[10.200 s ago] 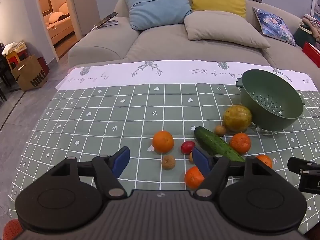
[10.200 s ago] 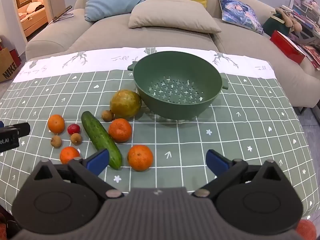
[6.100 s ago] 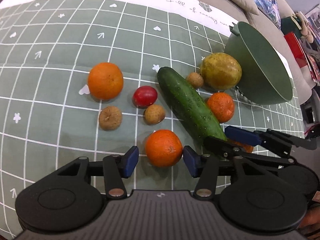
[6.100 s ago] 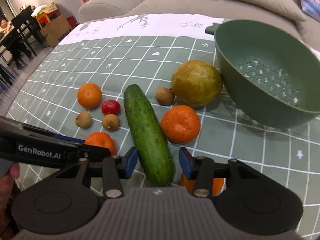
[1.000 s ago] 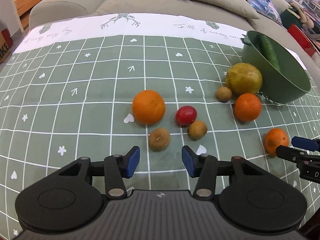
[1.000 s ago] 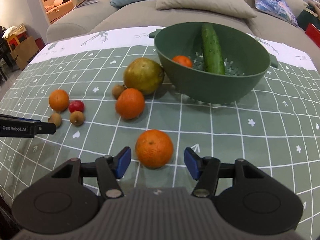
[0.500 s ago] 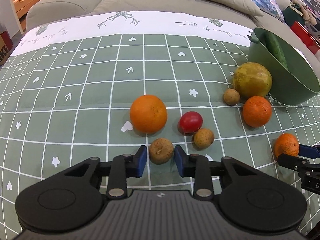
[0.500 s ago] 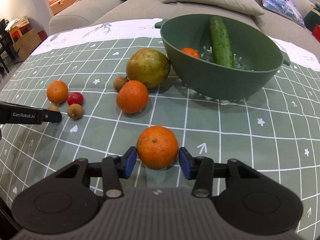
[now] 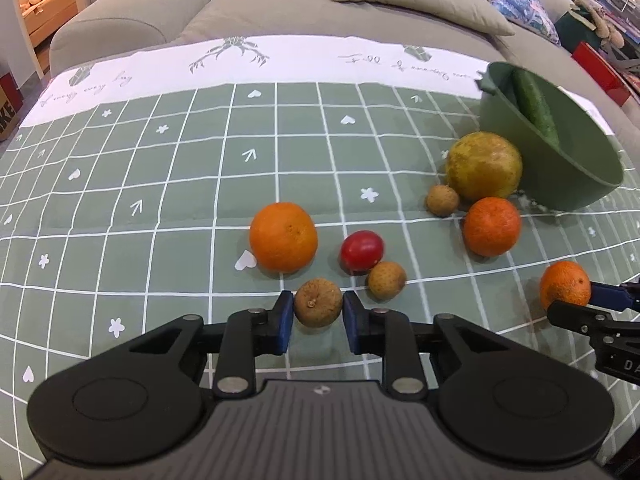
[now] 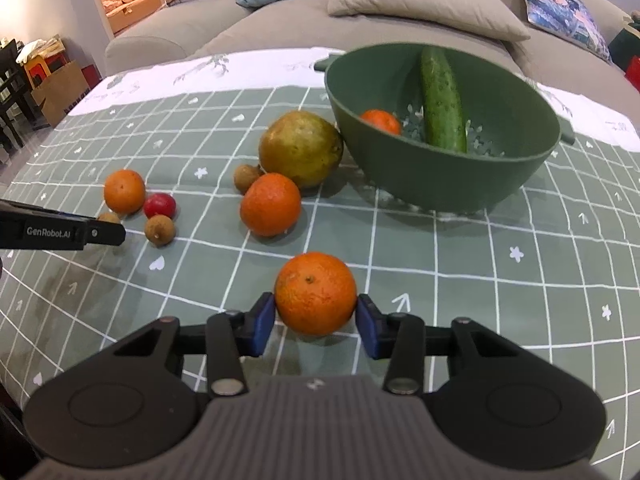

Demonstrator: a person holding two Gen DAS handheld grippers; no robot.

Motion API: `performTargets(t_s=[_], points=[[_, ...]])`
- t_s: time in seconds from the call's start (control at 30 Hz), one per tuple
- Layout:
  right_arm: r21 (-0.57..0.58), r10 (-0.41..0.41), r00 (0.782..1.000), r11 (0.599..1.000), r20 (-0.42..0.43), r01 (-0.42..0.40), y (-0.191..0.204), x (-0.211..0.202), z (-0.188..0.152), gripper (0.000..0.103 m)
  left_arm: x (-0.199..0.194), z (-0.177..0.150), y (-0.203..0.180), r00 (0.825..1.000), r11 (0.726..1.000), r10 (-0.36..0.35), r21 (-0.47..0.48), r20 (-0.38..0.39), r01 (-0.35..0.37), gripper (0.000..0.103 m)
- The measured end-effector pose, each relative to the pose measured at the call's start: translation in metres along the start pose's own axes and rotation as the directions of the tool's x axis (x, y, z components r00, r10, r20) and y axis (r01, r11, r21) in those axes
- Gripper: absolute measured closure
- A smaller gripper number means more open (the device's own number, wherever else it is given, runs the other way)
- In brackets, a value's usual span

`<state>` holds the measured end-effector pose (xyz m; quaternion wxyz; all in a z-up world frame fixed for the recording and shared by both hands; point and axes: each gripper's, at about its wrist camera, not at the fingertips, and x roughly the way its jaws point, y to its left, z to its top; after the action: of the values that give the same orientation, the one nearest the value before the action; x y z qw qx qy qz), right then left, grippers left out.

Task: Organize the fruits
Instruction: 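Grasp a large tangerine with the right tool while the left grasps a brown fruit, then carry tangerine and brown fruit into the colander and open both tools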

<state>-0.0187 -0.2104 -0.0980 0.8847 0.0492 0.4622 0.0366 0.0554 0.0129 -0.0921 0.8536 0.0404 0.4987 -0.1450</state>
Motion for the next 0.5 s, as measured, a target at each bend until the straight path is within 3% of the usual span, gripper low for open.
performTargets(t_s=[0.27, 0.5], points=[[-0.005, 0.007, 0.998, 1.0, 0.064, -0.007, -0.008, -0.03, 0.017, 0.063, -0.032, 0.027, -0.028, 0.996, 0.996, -0.078, 0.041, 0.035, 0.077, 0.074], [-0.038, -0.004, 0.996, 0.999, 0.094, 0.007, -0.031, -0.051, 0.049, 0.063, -0.047, 0.069, -0.083, 0.984, 0.974, -0.168, 0.166, 0.054, 0.157, 0.074]])
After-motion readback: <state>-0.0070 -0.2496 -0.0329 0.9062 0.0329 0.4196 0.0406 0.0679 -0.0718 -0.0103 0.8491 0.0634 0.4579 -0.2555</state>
